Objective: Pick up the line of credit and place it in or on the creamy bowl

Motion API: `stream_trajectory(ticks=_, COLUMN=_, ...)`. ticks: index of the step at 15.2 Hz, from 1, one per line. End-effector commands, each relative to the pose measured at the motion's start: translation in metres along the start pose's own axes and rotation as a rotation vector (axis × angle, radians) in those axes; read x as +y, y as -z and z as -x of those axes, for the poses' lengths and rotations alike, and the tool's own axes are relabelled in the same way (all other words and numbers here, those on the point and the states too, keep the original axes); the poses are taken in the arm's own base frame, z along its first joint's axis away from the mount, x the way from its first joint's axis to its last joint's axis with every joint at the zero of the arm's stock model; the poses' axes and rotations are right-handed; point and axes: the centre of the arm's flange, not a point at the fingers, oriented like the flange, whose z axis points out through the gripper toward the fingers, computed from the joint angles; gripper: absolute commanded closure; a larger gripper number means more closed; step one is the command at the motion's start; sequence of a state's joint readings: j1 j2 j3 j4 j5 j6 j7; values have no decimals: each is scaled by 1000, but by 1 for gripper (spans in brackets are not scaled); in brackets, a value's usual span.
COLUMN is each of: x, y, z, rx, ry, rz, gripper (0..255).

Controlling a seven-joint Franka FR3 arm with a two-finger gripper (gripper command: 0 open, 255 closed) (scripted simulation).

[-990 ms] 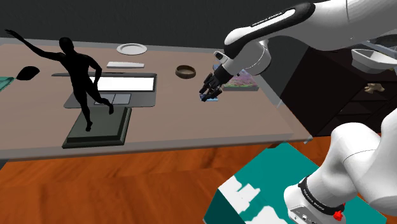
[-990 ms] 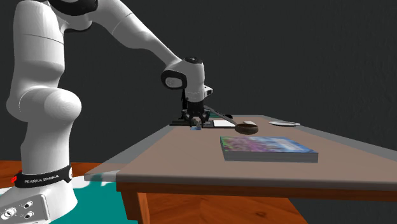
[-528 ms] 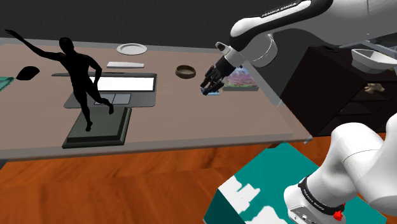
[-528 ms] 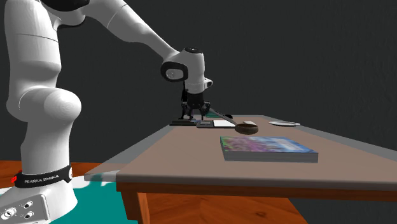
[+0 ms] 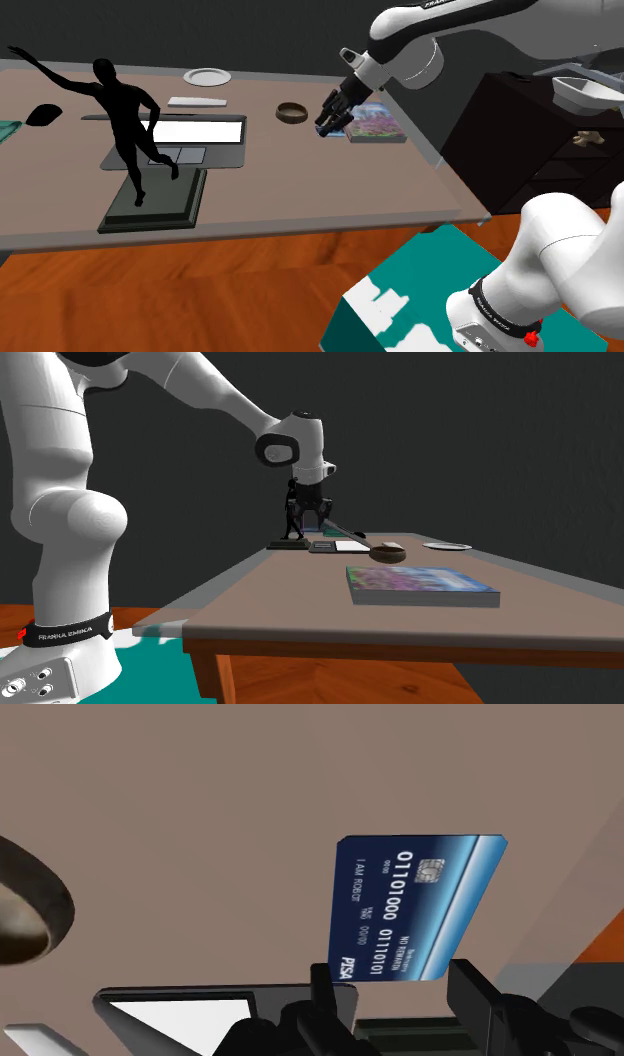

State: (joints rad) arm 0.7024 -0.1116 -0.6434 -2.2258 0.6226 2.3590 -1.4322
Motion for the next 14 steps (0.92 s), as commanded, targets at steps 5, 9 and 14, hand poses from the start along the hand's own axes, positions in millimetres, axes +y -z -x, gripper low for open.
stream_trajectory(ticks=5, x=70, y=-6, z=-21, rx=0, ry=-1, rz=0, gripper=255)
stream_trajectory(ticks=9, x=120, y=-12, z=-35, rx=0, ry=-1, rz=0, gripper=255)
stream_trajectory(ticks=14, x=183, y=-19, z=-54, rx=0, ry=-1, rz=0, gripper=255)
